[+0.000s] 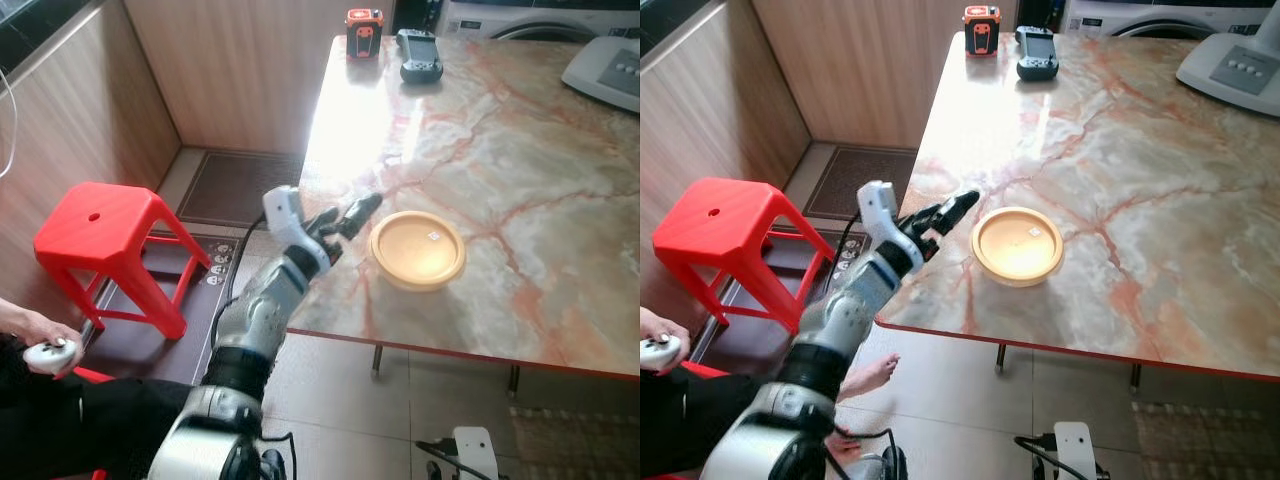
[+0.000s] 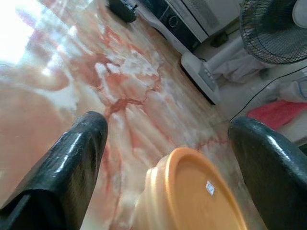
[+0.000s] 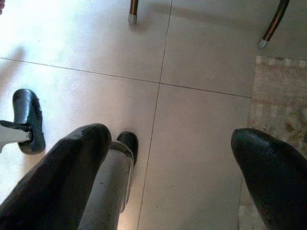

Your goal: Restocking fridge

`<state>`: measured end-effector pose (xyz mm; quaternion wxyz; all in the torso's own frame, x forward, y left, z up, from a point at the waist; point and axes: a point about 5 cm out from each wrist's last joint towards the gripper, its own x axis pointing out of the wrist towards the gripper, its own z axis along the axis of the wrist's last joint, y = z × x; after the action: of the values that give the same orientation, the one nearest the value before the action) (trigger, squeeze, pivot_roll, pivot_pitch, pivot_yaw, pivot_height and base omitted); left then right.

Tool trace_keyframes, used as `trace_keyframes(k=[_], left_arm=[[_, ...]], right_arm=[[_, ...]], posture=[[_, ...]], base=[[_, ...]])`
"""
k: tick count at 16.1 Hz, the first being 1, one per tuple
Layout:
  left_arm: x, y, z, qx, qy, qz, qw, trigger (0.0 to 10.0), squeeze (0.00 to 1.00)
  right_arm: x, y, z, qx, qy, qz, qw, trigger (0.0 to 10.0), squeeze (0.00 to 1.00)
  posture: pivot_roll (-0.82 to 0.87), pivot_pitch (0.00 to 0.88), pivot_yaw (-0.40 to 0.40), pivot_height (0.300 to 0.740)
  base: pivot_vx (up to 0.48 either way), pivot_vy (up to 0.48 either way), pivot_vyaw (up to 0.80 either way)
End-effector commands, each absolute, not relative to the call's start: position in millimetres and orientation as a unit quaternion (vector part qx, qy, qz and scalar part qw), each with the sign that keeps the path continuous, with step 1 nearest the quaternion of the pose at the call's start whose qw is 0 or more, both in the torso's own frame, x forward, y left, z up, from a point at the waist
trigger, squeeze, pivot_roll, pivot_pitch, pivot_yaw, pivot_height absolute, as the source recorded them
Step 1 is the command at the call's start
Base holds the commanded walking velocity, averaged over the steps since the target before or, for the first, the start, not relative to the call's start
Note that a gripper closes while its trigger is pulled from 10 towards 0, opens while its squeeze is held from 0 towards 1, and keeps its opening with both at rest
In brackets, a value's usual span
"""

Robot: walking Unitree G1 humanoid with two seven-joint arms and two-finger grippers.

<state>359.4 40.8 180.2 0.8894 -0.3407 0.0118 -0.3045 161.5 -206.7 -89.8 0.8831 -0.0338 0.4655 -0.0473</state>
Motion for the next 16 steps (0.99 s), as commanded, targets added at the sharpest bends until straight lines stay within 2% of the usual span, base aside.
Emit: trace_keyframes(k=[1,3,4,10,16], left_arm=[[363.4,40.5,176.6,-0.336,0.029,-0.292,0.895,10.0,1.0],[367.7,42.0,172.2,-0.331,0.052,-0.279,0.9,10.0,1.0],[367.2,39.5,170.4,-0.333,0.062,-0.291,0.895,10.0,0.0],[357.8,10.8,163.2,-0.326,0.112,-0.37,0.863,10.0,0.0],[360.2,6.4,161.8,-0.326,0.121,-0.362,0.865,10.0,0.0]], right_arm=[[151.8,-207.0,-93.8,-0.027,0.478,-0.054,0.876,10.0,0.0],[149.3,-208.4,-94.5,-0.028,0.48,-0.055,0.875,10.0,0.0],[147.3,-209.9,-95.0,-0.028,0.482,-0.056,0.874,10.0,0.0],[144.7,-211.6,-95.6,-0.029,0.484,-0.057,0.873,10.0,0.0],[153.7,-208.2,-93.1,-0.029,0.48,-0.056,0.875,10.0,0.0]], posture=[[-0.09,0.142,0.048,0.74],[-0.09,0.138,0.048,0.74],[-0.09,0.136,0.049,0.74],[-0.09,0.134,0.047,0.74],[-0.09,0.152,0.045,0.74]], base=[[0.0,0.0,0.0],[0.0,0.0,0.0],[0.0,0.0,0.0],[0.0,0.0,0.0],[0.0,0.0,0.0]])
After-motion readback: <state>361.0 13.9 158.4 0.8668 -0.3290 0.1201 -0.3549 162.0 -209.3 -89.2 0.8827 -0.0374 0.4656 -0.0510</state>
